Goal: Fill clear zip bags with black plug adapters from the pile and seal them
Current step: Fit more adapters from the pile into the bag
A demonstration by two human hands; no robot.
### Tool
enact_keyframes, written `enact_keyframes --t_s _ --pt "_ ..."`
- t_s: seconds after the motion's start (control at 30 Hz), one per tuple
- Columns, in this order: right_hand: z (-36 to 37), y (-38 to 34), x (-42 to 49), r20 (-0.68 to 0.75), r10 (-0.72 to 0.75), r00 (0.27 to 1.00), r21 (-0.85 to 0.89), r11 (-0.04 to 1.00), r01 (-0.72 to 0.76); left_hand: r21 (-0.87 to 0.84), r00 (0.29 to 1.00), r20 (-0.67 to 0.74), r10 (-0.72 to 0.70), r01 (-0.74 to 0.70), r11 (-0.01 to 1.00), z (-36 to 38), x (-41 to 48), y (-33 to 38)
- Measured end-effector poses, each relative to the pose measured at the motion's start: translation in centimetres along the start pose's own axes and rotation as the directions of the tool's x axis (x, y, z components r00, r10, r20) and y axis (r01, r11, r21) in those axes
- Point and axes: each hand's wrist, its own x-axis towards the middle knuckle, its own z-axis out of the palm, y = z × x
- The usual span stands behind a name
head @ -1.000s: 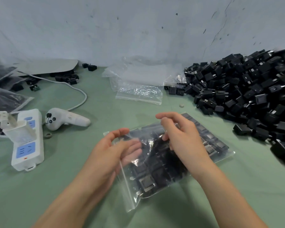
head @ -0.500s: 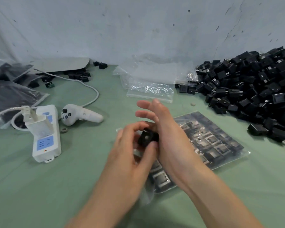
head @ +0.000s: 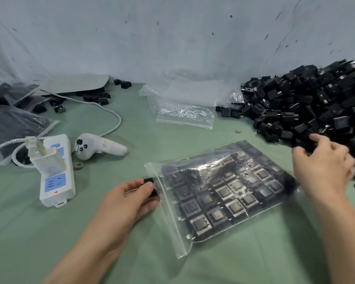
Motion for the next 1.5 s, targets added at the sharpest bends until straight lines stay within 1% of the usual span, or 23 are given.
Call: enact_keyframes --t_s 0.1,0.2,0.23,0.33,0.4,0.47,0.53,0.6,0.63,0.7,0.73,0.8,0.9,0.97,1.03,1.1,1.13,1.2,1.33,1.43,1.5 --pt "0.1 2.1 1.2 0.041 -0.002 0.999 -0.199 0.98 0.01 0.056 0.997 -0.006 0.081 -0.08 0.995 1.9 0.3 -0.2" --pt "0.5 3.3 2.1 0.149 -0.019 0.989 -0.334 0.94 0.069 0.275 0.983 -0.015 0.183 -0.172 0.946 3.6 0.5 -0.6" --pt "0.8 3.6 2.3 0.167 -0.042 0.985 -0.363 0.926 0.101 0.297 0.982 -0.01 0.189 -0.177 0.938 4.1 0.6 -0.8" --pt "1.4 4.0 2.7 0.148 -0.121 0.982 -0.352 0.921 0.167 0.244 0.988 -0.009 0.153 -0.146 0.959 5.0 1.0 -0.5" --pt "1.6 4.2 3.1 0.088 -0.177 0.98 -0.305 0.932 0.196 0.214 0.996 -0.01 0.093 -0.089 0.973 4.6 1.4 -0.1" --pt "1.8 4.6 3.6 0.029 -0.215 0.976 -0.257 0.942 0.215 0.152 1.0 0.02 0.023 -0.026 0.988 3.6 1.5 0.4" --pt "2.1 5.0 4.0 0.043 -0.202 0.979 -0.263 0.943 0.206 0.104 1.0 0.028 -0.008 0.005 0.995 2.4 1.6 1.1" --pt "2.5 5.3 4.4 0.104 -0.154 0.983 -0.283 0.943 0.177 0.1 1.0 -0.02 0.003 -0.001 0.995 0.9 1.5 1.6" --pt "2.7 5.3 4.7 0.124 -0.137 0.983 -0.287 0.943 0.167 0.151 0.998 -0.053 0.04 -0.032 0.988 0.0 1.4 1.8" --pt "3.1 5.2 5.0 0.141 -0.141 0.98 -0.307 0.935 0.179 0.336 0.976 -0.085 0.2 -0.161 0.928 -1.7 1.3 2.2" --pt "3.4 5.0 5.1 0.146 -0.157 0.977 -0.317 0.928 0.197 0.408 0.951 -0.096 0.295 -0.233 0.883 -2.3 1.2 2.6" --pt "3.8 4.2 5.6 0.167 -0.175 0.97 -0.336 0.915 0.223 0.48 0.897 -0.094 0.432 -0.339 0.809 -2.6 1.0 3.8" --pt "4.5 2.7 6.8 0.155 -0.171 0.973 -0.344 0.914 0.215 0.473 0.835 -0.045 0.549 -0.466 0.748 0.3 1.9 5.8" --pt "4.8 2.2 7.3 0.108 -0.176 0.978 -0.303 0.931 0.201 0.427 0.788 0.025 0.616 -0.565 0.706 3.8 2.6 6.4" --pt "5.1 2.7 7.2 0.074 -0.211 0.975 -0.294 0.929 0.224 0.37 0.744 0.115 0.658 -0.647 0.667 7.7 2.8 6.4" --pt "5.3 3.5 7.2 0.062 -0.264 0.963 -0.315 0.91 0.27 0.339 0.723 0.206 0.659 -0.685 0.645 11.1 3.3 5.9" --pt "5.3 3.8 7.5 0.066 -0.277 0.959 -0.317 0.905 0.283 0.333 0.725 0.24 0.645 -0.686 0.647 12.5 3.7 5.7" --pt "5.2 3.8 8.4 0.091 -0.279 0.956 -0.315 0.903 0.293 0.341 0.75 0.276 0.601 -0.661 0.669 14.8 4.7 5.4" --pt "4.9 3.4 9.4 0.154 -0.258 0.954 -0.355 0.886 0.298 0.326 0.784 0.303 0.542 -0.619 0.714 16.9 6.1 5.1" --pt "4.2 4.1 8.6 0.19 -0.299 0.935 -0.357 0.866 0.349 0.281 0.796 0.289 0.531 -0.601 0.748 16.4 6.0 4.9" --pt "3.1 4.5 8.0 0.236 -0.314 0.92 -0.324 0.867 0.379 0.248 0.809 0.269 0.522 -0.582 0.775 15.7 5.5 4.8"
